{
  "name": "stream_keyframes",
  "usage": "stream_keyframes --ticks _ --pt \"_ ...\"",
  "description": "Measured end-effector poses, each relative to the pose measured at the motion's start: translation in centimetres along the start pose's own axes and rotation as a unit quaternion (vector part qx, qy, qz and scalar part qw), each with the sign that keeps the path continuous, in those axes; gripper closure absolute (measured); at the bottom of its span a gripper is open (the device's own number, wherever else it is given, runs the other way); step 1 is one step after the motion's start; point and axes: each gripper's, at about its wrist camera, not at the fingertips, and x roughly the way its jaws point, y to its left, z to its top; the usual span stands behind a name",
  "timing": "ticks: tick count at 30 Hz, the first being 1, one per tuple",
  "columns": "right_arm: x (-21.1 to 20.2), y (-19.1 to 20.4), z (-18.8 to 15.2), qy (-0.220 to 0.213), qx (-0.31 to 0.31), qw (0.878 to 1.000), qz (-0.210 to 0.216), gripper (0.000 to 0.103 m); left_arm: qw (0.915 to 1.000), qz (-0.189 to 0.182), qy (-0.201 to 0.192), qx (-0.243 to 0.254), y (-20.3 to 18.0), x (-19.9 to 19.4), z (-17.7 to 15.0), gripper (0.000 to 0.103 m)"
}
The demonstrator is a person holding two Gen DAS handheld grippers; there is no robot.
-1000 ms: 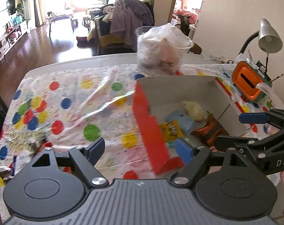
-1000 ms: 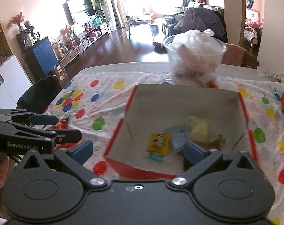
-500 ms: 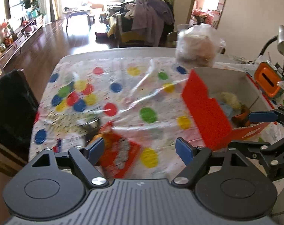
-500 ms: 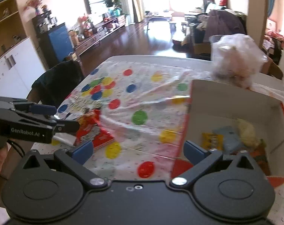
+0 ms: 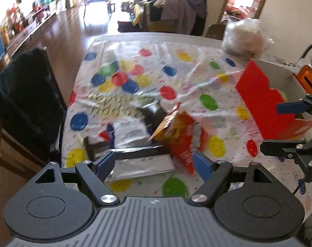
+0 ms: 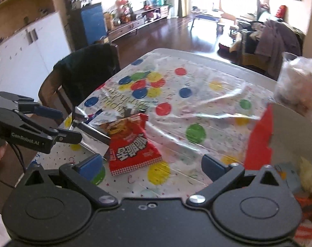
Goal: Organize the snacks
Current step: 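Withdraw both open grippers from the box toward the remaining snacks, then grasp the red chip bag with the right gripper while the left grasps a silver foil packet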
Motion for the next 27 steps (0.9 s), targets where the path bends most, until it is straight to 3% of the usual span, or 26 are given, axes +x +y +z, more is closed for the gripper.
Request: stream_keyframes --ticks 7,11,17,20,27 --pt "4.4 2.5 1.8 0.031 -0.080 0.996 0.019 0.000 0.9966 0.017 0.019 -0.079 3.5 1.3 -0.8 0.020" --pt "7.2 3.1 2.3 0.049 -0.111 0.992 0.034 0.002 0.9876 0.027 0.043 -0.148 5.2 2.6 -1.1 0.020" --pt "10.9 3.7 2.6 0.075 -0.158 0.984 0.044 0.010 0.9586 0.017 0.072 -0.275 7.0 4.0 -0.9 0.020" --pt "12.5 3.6 2.9 0.086 -0.163 0.982 0.040 0.010 0.9423 -0.006 0.094 -0.321 7.4 5.1 -0.7 0.020" --pt "14.4 3.5 3.5 0.097 -0.152 0.981 0.072 0.022 0.9088 -0.008 0.116 -0.401 8.1 6.3 -0.6 0.020"
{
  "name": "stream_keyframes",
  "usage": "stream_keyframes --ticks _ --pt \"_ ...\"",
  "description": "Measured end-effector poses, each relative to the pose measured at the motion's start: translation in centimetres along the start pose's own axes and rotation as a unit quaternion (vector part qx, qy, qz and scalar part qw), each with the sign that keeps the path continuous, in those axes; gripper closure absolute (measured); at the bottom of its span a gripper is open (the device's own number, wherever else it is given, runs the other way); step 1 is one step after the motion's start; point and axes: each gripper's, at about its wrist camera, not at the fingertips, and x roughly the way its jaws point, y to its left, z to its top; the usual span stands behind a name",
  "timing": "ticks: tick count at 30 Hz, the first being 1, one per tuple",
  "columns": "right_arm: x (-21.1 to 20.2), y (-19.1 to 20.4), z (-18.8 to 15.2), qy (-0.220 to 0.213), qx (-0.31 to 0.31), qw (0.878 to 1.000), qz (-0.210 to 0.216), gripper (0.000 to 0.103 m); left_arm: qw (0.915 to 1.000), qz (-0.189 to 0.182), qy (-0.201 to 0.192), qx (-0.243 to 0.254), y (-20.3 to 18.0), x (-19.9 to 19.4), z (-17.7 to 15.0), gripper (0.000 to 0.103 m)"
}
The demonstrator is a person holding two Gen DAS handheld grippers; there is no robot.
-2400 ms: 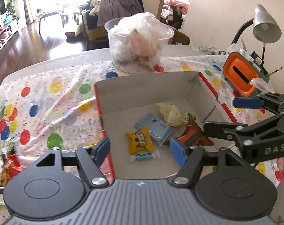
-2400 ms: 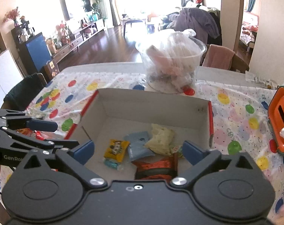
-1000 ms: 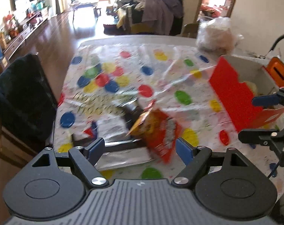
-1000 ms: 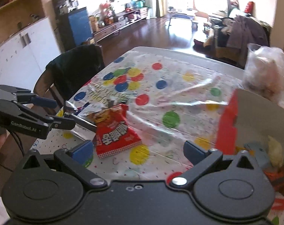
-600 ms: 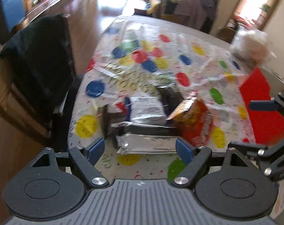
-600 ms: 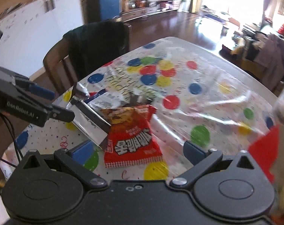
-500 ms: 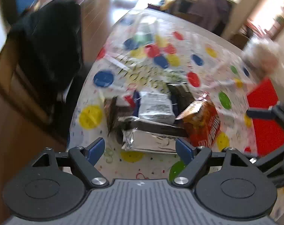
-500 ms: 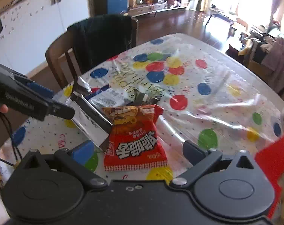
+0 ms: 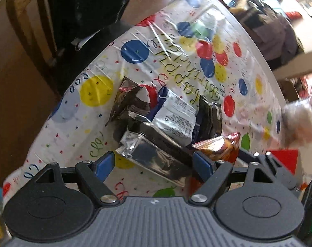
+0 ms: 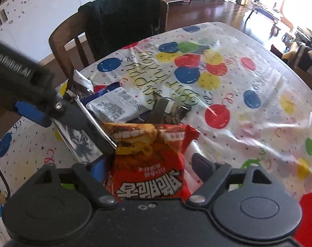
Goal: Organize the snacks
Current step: 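Grasp the red chip bag with the right gripper while the left grasps a silver foil packet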
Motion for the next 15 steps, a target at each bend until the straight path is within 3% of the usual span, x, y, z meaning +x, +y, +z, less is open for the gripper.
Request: stream_keyframes --ticks 4,15 --pt "0.0 -0.2 0.0 -0.003 0.006 1.000 0.004 0.035 0.9993 0.019 -0.004 -0.032 -0.5 0.4 0.2 0.020" --pt "-1.8 -1.6 -2.0 0.000 0.057 0.998 0.007 0.041 0.9967 0.061 -0.006 -0.054 -1.8 1.9 0.2 0.020"
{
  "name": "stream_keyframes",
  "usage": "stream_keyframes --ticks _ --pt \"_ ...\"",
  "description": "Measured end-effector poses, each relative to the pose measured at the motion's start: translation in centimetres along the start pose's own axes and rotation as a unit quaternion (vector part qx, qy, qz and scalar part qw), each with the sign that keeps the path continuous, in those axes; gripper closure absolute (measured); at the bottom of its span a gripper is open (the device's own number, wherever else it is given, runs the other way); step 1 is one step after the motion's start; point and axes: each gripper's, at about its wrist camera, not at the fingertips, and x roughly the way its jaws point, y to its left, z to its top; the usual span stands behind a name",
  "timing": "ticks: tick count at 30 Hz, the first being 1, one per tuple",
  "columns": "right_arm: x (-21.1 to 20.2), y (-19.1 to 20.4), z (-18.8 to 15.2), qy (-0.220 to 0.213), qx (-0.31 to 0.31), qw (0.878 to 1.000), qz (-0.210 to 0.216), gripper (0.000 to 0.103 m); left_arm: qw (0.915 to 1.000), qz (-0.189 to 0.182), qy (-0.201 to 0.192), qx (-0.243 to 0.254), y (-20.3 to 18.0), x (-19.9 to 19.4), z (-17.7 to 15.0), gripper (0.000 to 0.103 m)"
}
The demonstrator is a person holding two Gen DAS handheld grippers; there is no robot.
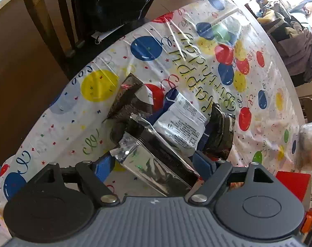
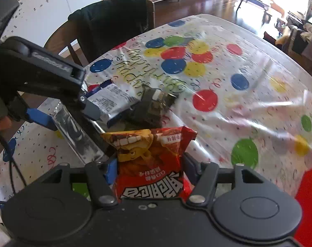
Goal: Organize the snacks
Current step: 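Grasp the red chip bag with the right gripper while the left grasps a silver foil packet, then carry the red chip bag with the right gripper while the left carries the silver packet into the box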
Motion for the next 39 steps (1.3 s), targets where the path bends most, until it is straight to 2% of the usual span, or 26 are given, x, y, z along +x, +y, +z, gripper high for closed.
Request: stream_keyframes --ticks 7,10,14,23,25,30,39 --pt "-2.3 -1.0 -1.7 -0.011 0.037 0.999 0.000 0.042 0.9997 0.018 -0.010 0.009 -0.6 0.7 -0.4 0.024" --pt "-3.1 -1.2 -2.4 -0.012 0.054 0.998 -0.007 0.042 0.9996 0.023 -0.013 -0.007 -0.3 0.5 -0.3 0.031" --pt "-4.3 -1.3 -3.4 -0.016 0.072 0.997 -0.013 0.042 0.9994 0.020 -0.010 -0.027 0.3 0.3 0.0 0.036" --pt "-7.6 -1.6 -6.4 -0.026 0.116 0.992 -0.039 0.042 0.9993 0.000 -0.001 -0.037 1.4 -0.1 -0.8 0.041" --pt "-8.5 -1.8 -7.2 -0.030 0.130 0.990 -0.044 0.042 0.9994 -0.002 -0.001 -0.034 1.7 -0.3 -1.1 0.043" --pt "-10.6 -2.7 -9.1 -0.039 0.165 0.984 -0.056 0.042 0.9997 -0.015 0.000 -0.019 2.4 -1.3 -2.2 0.058" --pt "-13.7 -4.8 -12.5 -0.060 0.231 0.969 -0.069 0.042 0.9989 -0.037 -0.006 0.029 2.0 -2.8 -4.2 0.067"
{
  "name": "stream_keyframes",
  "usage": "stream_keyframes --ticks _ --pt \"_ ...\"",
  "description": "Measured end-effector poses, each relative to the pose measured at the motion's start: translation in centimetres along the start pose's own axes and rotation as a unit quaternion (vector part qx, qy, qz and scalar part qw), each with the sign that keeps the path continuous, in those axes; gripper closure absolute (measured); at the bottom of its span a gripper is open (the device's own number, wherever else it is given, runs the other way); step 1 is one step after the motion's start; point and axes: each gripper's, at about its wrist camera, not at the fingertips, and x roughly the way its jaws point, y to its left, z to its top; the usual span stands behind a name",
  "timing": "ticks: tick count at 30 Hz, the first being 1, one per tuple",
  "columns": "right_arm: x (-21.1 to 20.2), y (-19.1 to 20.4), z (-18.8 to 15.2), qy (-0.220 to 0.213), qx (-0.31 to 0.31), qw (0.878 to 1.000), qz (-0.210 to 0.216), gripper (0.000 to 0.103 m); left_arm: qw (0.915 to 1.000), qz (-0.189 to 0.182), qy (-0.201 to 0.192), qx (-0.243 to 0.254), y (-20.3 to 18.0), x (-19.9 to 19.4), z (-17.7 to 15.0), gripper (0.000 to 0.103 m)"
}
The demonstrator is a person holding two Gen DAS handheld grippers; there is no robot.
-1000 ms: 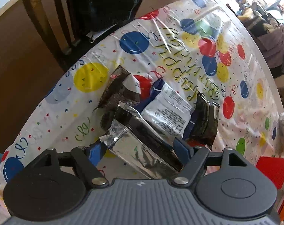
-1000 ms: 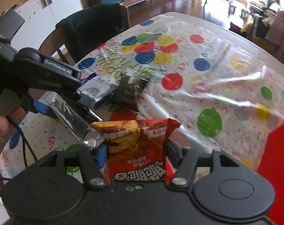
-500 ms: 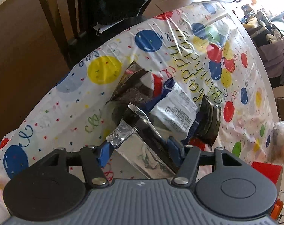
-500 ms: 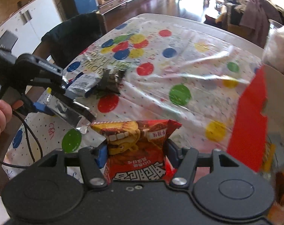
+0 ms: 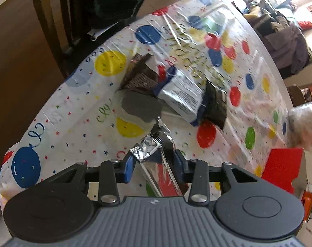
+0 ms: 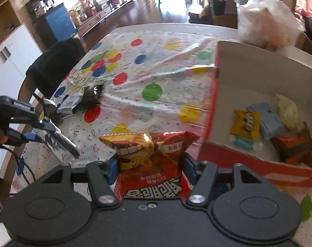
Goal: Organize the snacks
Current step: 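Carry the red chip bag with the right gripper while the left carries the silver packet into the box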
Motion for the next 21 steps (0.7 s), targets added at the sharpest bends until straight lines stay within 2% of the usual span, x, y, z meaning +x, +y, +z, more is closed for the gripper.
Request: stream_keyframes --ticks 8,12,21 --pt "-2.8 -0.8 0.1 -0.023 0.002 0.999 0.027 0.042 0.9990 -0.017 -0.012 0.040 -2.5 -1.6 -1.9 0.070" --pt "-4.5 -2.1 0.6 -0.041 0.008 0.999 0.035 0.042 0.9972 -0.041 -0.018 0.060 -4.2 -2.7 -2.9 0.085" --pt "-7.1 -6.7 1.5 -0.077 0.027 0.996 0.031 0.042 0.9908 -0.057 -0.036 0.118 -9.5 -3.3 -5.4 0.087"
